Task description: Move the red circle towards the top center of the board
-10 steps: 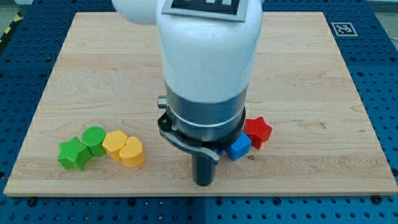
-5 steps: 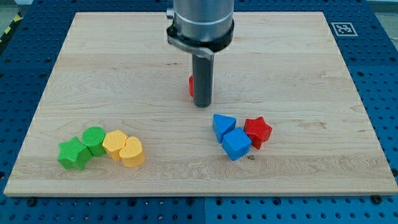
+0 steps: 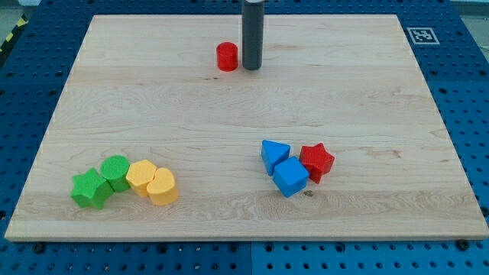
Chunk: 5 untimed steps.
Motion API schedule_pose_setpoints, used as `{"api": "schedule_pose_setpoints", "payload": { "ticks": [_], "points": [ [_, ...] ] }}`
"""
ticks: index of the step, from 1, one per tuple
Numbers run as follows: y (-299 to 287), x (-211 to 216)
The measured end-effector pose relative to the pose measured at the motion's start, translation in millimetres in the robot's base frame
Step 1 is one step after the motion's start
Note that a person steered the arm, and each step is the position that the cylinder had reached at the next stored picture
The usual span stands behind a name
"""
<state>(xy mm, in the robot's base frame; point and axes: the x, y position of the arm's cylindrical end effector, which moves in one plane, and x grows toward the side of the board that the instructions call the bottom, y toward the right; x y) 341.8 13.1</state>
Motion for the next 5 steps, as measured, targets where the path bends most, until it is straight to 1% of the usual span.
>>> {"api": "schedule_pose_setpoints", "payload": {
  "ticks": [1, 2, 3, 4, 5],
  "points": [
    [-6.3, 18.7],
    [-56.5, -1.5],
    [-78.1, -22.9],
    [-76.1, -43.1],
    [-57.5, -54.4]
  ]
}}
